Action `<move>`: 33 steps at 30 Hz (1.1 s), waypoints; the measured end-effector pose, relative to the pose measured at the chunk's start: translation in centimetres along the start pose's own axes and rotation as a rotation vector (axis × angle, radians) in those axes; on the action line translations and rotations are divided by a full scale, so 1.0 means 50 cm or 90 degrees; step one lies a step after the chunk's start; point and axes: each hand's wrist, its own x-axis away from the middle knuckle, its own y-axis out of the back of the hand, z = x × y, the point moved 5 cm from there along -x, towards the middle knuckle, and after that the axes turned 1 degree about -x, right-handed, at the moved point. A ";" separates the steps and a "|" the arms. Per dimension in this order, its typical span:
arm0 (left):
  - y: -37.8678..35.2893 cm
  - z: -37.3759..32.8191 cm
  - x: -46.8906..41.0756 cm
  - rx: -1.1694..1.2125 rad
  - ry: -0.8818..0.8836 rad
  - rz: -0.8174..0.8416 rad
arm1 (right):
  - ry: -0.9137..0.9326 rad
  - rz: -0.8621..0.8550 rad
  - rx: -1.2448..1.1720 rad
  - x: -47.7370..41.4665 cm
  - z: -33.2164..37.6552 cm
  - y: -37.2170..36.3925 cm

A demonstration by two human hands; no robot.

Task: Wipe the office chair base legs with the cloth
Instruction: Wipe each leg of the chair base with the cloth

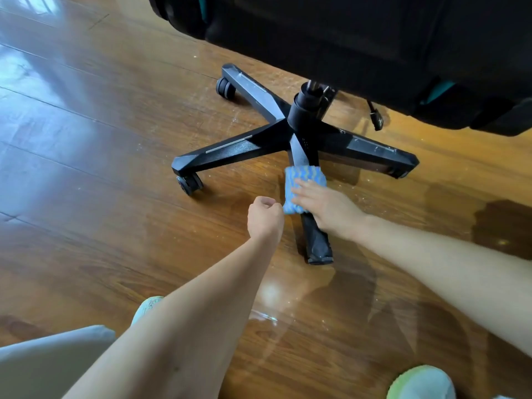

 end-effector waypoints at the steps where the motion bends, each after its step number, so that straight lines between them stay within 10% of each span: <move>1: 0.000 -0.004 -0.001 0.004 -0.001 0.000 | 0.038 -0.014 -0.011 0.043 0.020 -0.010; 7: -0.010 -0.020 0.003 -0.005 -0.028 -0.007 | 0.279 0.095 0.015 0.165 0.049 -0.031; 15: -0.039 -0.018 0.024 -0.049 -0.053 -0.017 | 0.079 0.051 0.100 -0.008 -0.013 -0.016; 23: -0.034 -0.002 0.020 -0.039 -0.032 -0.053 | 0.369 0.119 0.064 0.162 0.044 -0.075; 33: -0.052 -0.014 0.026 -0.023 -0.023 -0.019 | -0.045 -0.052 -0.064 0.130 -0.032 -0.019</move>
